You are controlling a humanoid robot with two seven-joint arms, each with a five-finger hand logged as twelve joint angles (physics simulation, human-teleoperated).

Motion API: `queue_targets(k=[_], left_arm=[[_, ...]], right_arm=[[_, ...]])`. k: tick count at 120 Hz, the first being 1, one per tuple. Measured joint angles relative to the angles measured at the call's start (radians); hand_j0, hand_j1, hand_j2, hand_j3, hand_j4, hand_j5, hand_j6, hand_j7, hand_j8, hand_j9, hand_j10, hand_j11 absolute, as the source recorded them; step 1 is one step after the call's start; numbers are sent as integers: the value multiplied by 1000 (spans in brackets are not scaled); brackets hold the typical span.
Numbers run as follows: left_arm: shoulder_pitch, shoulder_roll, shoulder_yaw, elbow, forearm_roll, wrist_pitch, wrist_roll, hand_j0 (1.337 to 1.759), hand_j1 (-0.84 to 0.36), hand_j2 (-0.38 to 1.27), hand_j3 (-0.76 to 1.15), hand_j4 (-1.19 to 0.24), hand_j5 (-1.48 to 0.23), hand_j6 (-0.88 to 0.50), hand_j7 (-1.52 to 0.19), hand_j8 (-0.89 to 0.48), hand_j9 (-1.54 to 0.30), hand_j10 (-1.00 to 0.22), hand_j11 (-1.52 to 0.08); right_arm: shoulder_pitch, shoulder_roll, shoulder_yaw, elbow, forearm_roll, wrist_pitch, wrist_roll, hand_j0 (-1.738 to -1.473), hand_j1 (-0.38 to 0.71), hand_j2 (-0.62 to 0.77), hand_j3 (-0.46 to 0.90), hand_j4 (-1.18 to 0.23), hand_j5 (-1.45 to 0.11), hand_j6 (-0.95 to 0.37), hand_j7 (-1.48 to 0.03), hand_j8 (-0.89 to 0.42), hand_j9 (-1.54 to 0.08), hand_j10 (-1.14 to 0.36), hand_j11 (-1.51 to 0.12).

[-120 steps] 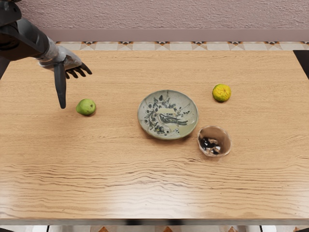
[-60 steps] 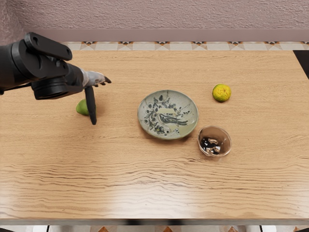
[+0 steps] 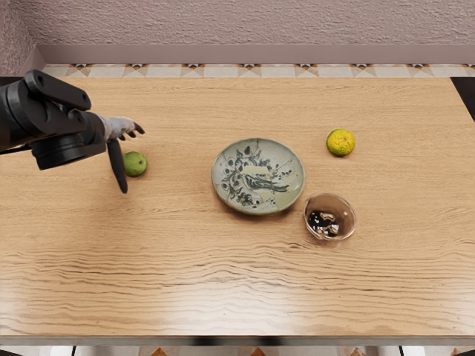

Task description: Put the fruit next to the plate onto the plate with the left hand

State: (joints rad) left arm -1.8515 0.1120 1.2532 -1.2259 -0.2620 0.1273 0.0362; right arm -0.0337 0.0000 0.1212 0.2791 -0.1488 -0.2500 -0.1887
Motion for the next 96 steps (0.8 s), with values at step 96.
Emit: queue_targets(k=[96], left_arm=[[102, -38, -14, 41, 83, 142, -4, 1658, 135, 36, 0, -179, -232, -179, -232, -179, -232, -179, -232]], right_arm=[[0, 0, 0, 0, 0, 0, 0, -1658, -349, 0, 0, 0, 0, 0, 0, 0, 0, 0, 0]])
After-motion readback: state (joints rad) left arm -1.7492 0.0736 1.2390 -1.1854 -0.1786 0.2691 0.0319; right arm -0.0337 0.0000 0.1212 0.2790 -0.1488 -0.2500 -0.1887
